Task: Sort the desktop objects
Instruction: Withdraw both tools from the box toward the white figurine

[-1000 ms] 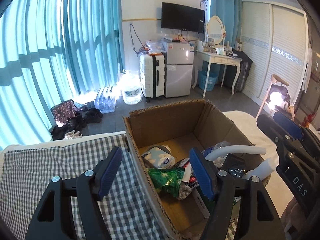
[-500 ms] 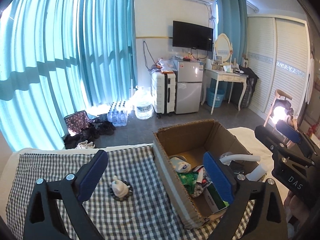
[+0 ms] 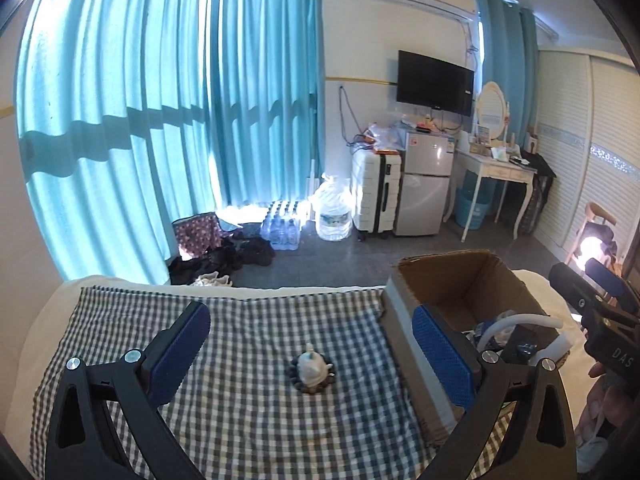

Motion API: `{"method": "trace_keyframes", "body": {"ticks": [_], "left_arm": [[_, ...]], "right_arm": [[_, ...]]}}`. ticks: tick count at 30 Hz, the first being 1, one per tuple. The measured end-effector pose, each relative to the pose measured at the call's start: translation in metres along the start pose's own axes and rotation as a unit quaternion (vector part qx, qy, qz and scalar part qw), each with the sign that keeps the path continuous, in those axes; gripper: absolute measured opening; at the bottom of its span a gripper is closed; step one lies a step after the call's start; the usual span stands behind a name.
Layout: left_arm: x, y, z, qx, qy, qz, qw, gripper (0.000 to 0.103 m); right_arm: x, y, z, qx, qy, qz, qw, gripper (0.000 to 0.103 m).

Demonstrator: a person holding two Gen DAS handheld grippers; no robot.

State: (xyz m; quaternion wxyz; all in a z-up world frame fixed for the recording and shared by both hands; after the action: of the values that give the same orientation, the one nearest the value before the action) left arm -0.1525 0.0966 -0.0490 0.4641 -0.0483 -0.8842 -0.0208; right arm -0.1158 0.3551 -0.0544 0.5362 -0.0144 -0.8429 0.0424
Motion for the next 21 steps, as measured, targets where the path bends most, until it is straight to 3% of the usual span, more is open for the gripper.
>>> {"method": "trace_keyframes", "body": {"ticks": [13, 21], "left_arm": [[0.003, -0.039, -0.012, 0.033, 0.007, -0.003, 0.9994, 0.103], [-0.003, -0.069, 0.004, 0.050, 0.000, -0.030, 0.9983, 0.103]], "right_arm": [[-0.004, -0.053, 0.002, 0.021, -0.009, -0.043, 0.999, 0.103], [-0.012, -0.085, 0.011, 0.037, -0.021, -0.070, 0.997, 0.103]]}}
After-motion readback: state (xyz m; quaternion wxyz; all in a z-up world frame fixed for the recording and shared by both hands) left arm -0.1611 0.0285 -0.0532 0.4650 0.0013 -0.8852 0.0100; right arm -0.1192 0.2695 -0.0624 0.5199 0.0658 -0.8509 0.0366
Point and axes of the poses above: each gripper's, at about its wrist camera, not at the fingertips, and z roughly the way its jaws point, y to its right, x to its top, the point moved 2 cm from there along z, roughly the way its jaws point, and after that the axes turned 4 degrees about -y, right-handed, at the moved point
